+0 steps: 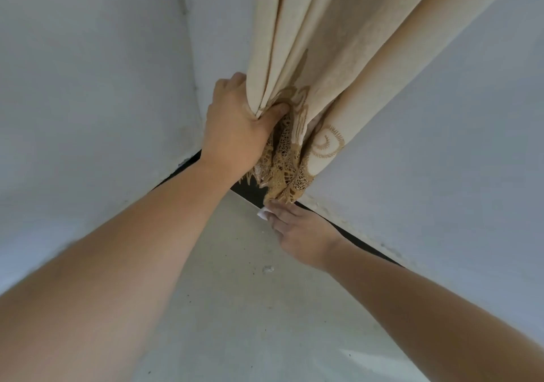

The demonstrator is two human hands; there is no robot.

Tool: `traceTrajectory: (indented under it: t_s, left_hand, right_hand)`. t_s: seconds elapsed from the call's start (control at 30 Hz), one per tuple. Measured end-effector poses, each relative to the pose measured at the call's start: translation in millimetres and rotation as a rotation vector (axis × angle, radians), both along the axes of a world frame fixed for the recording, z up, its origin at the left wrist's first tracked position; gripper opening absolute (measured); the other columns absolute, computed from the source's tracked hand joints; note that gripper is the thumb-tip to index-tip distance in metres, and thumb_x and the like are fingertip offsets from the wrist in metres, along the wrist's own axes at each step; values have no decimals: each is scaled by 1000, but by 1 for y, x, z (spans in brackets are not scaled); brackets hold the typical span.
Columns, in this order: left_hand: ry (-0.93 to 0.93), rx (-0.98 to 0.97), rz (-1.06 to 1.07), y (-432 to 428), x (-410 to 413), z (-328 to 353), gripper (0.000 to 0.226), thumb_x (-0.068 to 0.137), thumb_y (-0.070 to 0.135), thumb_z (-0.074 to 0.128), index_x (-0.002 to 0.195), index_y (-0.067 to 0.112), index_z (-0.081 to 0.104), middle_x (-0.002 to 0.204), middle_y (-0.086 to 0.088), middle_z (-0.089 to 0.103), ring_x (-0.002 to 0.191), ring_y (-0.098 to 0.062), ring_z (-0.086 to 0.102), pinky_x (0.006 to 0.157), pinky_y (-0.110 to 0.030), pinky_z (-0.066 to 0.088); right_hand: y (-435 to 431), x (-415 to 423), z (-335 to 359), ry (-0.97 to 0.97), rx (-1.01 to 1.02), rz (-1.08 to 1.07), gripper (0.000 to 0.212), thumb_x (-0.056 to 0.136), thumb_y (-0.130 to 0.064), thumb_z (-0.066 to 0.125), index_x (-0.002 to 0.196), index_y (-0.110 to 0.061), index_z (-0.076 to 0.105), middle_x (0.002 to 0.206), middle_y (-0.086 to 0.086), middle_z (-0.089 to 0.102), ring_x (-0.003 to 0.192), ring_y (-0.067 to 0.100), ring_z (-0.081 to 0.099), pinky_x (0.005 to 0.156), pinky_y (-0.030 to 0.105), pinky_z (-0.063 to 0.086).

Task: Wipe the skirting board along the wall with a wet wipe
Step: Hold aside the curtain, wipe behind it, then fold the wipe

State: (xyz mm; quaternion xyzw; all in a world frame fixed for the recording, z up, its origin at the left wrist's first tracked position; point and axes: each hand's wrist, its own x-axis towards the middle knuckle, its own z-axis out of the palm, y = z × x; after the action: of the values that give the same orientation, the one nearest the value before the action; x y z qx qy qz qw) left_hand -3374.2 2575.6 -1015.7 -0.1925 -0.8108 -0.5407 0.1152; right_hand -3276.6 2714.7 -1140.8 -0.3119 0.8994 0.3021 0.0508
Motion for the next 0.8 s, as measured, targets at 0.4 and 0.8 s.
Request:
traceTrajectory:
  t_s: [0.4, 0.8]
  left_hand:
    - [110, -199, 243, -10, 6, -1, 47, 84, 40, 68, 121, 11, 60, 121, -7, 49, 122, -25, 34, 90, -28, 23]
    - [33, -174, 235, 2, 63, 0, 38, 89, 28, 63, 118, 3, 58, 113, -18, 52, 118, -32, 38, 95, -39, 36]
  right_hand:
    - [50, 53, -15, -223, 153, -110, 10, 59, -28, 82, 57, -19, 77, 94, 4, 75, 121, 30, 57, 112, 44, 31]
    - [62, 157, 4, -491, 103, -818, 37, 92, -9, 51, 129, -12, 55, 142, 11, 43, 132, 28, 37, 110, 40, 31]
